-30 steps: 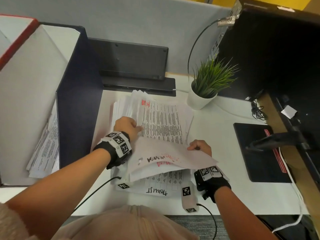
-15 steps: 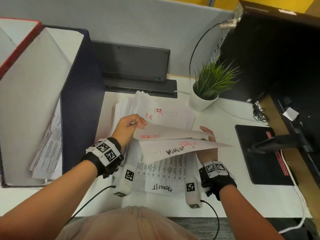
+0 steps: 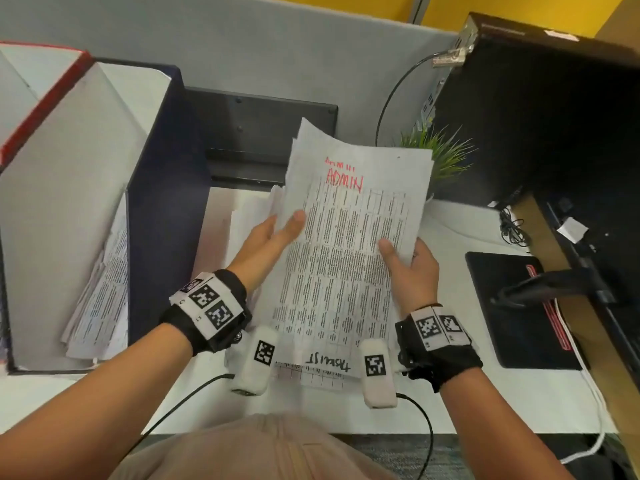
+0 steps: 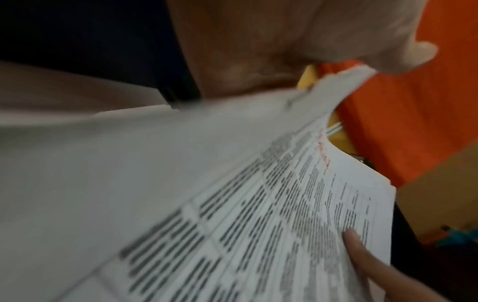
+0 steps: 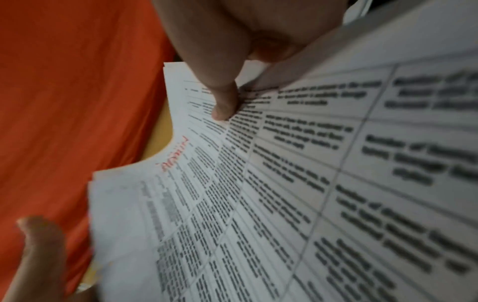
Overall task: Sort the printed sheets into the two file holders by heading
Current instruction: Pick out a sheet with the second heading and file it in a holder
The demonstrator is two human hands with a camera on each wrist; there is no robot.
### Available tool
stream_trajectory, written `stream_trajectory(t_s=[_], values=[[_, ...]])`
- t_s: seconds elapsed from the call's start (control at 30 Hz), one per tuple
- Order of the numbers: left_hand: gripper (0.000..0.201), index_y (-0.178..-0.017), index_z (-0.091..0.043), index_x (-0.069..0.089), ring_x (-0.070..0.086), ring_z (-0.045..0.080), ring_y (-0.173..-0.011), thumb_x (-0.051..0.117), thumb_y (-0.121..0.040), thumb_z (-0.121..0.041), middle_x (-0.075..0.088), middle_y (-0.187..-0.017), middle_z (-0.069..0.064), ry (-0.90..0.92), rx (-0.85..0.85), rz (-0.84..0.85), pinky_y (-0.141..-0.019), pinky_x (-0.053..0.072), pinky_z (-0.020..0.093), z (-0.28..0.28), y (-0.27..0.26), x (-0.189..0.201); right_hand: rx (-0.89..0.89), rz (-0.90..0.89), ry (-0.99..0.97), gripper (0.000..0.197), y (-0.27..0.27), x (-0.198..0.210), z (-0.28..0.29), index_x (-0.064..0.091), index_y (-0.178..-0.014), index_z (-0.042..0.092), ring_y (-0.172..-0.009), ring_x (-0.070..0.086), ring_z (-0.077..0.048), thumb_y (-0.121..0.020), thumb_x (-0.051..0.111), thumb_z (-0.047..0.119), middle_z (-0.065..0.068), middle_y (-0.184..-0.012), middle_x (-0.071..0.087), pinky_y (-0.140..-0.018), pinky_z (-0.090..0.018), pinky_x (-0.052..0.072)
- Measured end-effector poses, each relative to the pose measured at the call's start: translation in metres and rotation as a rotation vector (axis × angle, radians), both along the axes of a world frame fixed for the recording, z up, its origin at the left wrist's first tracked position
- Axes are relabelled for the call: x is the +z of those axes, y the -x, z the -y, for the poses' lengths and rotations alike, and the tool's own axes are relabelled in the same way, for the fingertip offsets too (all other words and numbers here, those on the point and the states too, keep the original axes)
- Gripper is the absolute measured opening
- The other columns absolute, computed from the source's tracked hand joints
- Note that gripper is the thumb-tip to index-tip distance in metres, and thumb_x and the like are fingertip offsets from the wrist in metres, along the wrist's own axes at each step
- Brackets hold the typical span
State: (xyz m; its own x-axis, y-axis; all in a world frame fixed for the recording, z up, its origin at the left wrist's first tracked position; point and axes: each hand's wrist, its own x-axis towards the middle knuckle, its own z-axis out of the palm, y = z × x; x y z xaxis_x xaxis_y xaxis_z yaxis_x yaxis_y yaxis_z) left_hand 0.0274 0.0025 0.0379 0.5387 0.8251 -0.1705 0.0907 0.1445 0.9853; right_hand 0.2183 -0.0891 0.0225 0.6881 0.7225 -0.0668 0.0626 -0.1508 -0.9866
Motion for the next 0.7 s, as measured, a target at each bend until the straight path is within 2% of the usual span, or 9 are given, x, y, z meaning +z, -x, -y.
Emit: stream_trajectory(t_s=[0.07, 0.13, 0.17, 0.27, 0.4, 0.43, 0.53, 0.6, 0.7], values=[[0.046, -0.117, -0.03, 0.054, 0.062, -0.013, -0.088, 0.066, -0.076, -0.045, 0.067, -0.097, -0.025, -0.151, 0.049, -0.039, -0.067, 0.047, 0.002, -0.001, -0.003, 0.008, -0.017, 0.02, -0.065, 0.023, 0.005, 0.014, -0.004, 0.061, -0.108, 0.02, -0.091, 0.063, -0.002, -0.086, 0.065, 0.019, 0.012, -0.097, 0.064, -0.076, -0.014, 0.051], [0.04, -0.12, -0.015, 0.056, 0.061, -0.008, -0.09, 0.068, -0.082, -0.02, 0.064, -0.107, -0.012, -0.292, 0.152, -0.062, -0.071, 0.048, 0.002, -0.005, -0.005, 0.02, -0.041, 0.035, -0.168, 0.023, 0.01, 0.03, -0.007, 0.06, -0.107, 0.02, -0.087, 0.063, 0.008, -0.086, 0.065, 0.015, 0.013, -0.098, 0.064, -0.077, -0.011, 0.053], [0.037, -0.12, -0.013, 0.057, 0.06, -0.008, -0.091, 0.067, -0.084, -0.015, 0.064, -0.107, -0.01, -0.346, 0.205, -0.045, -0.073, 0.048, 0.003, -0.006, -0.004, 0.026, -0.049, 0.045, -0.217, 0.024, 0.013, 0.038, -0.008, 0.06, -0.109, 0.019, -0.09, 0.063, 0.009, -0.085, 0.065, 0.014, 0.015, -0.099, 0.064, -0.079, -0.011, 0.053], [0.03, -0.112, -0.015, 0.061, 0.063, -0.007, -0.093, 0.068, -0.083, -0.011, 0.065, -0.101, -0.015, -0.407, 0.317, 0.061, -0.079, 0.049, 0.008, -0.004, -0.001, 0.041, -0.041, 0.066, -0.323, 0.029, 0.02, 0.053, -0.008, 0.059, -0.112, 0.016, -0.102, 0.063, 0.0, -0.084, 0.066, 0.011, 0.013, -0.105, 0.065, -0.088, -0.018, 0.052], [0.031, -0.113, -0.009, 0.062, 0.065, 0.006, -0.099, 0.068, -0.083, -0.013, 0.067, -0.106, -0.001, -0.387, 0.342, 0.032, -0.084, 0.052, 0.018, 0.004, 0.0, 0.038, 0.023, -0.007, -0.29, 0.035, 0.029, 0.048, -0.008, 0.058, -0.112, 0.013, -0.094, 0.064, 0.004, -0.08, 0.069, 0.005, 0.007, -0.104, 0.066, -0.084, -0.017, 0.053], [0.031, -0.114, -0.007, 0.062, 0.065, 0.006, -0.097, 0.067, -0.084, -0.015, 0.066, -0.106, -0.002, -0.367, 0.337, 0.004, -0.081, 0.052, 0.016, 0.006, -0.001, 0.034, 0.031, -0.007, -0.27, 0.035, 0.032, 0.045, -0.009, 0.059, -0.113, 0.009, -0.089, 0.064, 0.007, -0.08, 0.069, 0.005, 0.005, -0.103, 0.065, -0.081, -0.015, 0.053], [0.03, -0.116, -0.005, 0.062, 0.061, -0.015, -0.08, 0.062, -0.088, -0.015, 0.064, -0.1, -0.009, -0.345, 0.361, 0.038, -0.067, 0.046, 0.001, 0.009, -0.004, 0.03, 0.004, -0.009, -0.271, 0.031, 0.034, 0.045, -0.011, 0.062, -0.11, 0.01, -0.084, 0.064, 0.009, -0.08, 0.07, 0.007, 0.008, -0.098, 0.066, -0.077, -0.013, 0.054], [0.027, -0.113, -0.013, 0.064, 0.062, -0.014, -0.085, 0.065, -0.086, -0.018, 0.065, -0.096, -0.019, -0.353, 0.411, 0.098, -0.07, 0.049, 0.005, 0.009, -0.005, 0.033, -0.01, -0.02, -0.322, 0.028, 0.033, 0.046, -0.012, 0.063, -0.103, 0.017, -0.089, 0.066, 0.005, -0.078, 0.072, 0.009, 0.015, -0.094, 0.068, -0.075, -0.015, 0.055], [0.02, -0.098, -0.031, 0.065, 0.064, -0.009, -0.087, 0.071, -0.081, -0.021, 0.067, -0.084, -0.028, -0.337, 0.443, 0.123, -0.069, 0.051, 0.008, 0.005, -0.002, 0.025, 0.004, -0.024, -0.329, 0.031, 0.034, 0.036, -0.009, 0.064, -0.101, 0.022, -0.094, 0.067, -0.001, -0.075, 0.076, 0.011, 0.016, -0.092, 0.072, -0.075, -0.018, 0.056]])
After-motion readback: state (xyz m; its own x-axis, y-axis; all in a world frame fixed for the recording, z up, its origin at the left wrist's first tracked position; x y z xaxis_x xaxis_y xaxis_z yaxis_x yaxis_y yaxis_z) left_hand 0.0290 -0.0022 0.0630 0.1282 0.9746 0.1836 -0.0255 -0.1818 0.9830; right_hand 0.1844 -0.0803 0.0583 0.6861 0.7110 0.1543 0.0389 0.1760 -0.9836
